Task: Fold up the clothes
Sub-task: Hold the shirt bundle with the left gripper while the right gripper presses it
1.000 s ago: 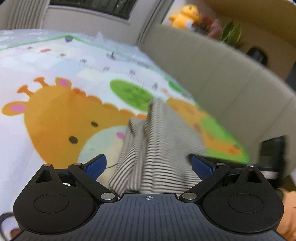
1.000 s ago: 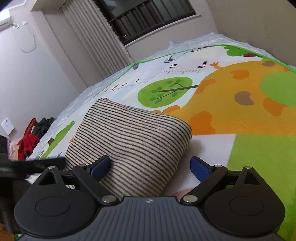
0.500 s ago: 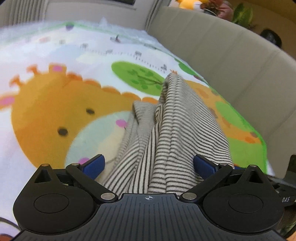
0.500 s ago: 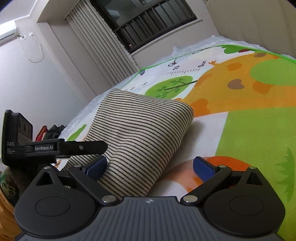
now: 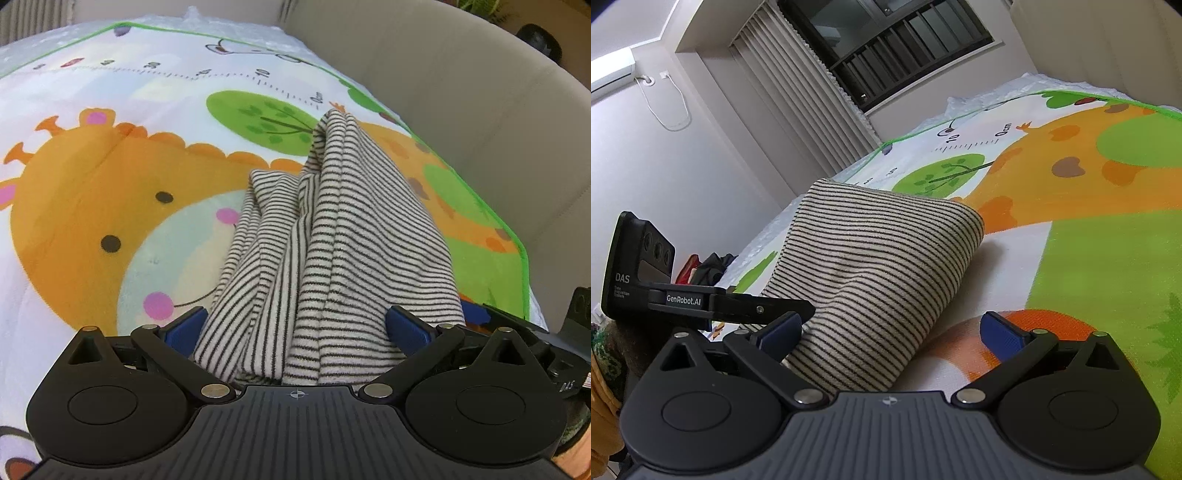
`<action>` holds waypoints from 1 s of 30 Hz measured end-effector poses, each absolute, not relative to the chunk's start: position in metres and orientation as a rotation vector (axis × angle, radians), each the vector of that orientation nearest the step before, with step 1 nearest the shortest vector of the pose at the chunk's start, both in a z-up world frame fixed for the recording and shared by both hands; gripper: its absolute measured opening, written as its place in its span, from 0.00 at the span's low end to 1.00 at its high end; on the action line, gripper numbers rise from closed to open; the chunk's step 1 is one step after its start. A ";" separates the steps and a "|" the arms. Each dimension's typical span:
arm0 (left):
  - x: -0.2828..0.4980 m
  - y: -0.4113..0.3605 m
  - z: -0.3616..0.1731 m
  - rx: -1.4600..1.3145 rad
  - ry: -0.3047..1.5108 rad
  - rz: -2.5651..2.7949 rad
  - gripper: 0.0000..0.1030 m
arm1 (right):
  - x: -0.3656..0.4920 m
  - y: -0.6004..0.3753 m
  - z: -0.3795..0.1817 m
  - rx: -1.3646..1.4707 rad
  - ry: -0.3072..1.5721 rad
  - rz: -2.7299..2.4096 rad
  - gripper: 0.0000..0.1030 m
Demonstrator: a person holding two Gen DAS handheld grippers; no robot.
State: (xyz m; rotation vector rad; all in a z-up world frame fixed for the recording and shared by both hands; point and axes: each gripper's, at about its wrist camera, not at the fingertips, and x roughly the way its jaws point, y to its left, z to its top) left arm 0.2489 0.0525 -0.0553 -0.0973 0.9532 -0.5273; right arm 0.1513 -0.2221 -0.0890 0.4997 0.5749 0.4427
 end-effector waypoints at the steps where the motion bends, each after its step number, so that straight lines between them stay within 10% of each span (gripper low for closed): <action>1: 0.247 0.052 -0.055 -0.099 0.950 -0.524 1.00 | 0.151 -0.223 -0.089 0.504 0.573 0.445 1.00; 10: 0.224 0.060 -0.054 -0.139 0.901 -0.499 0.92 | 0.157 -0.210 -0.084 0.458 0.621 0.539 0.80; 30: 0.192 0.194 -0.064 -0.392 0.811 -0.446 0.84 | 0.218 -0.058 -0.052 0.186 0.682 0.658 0.81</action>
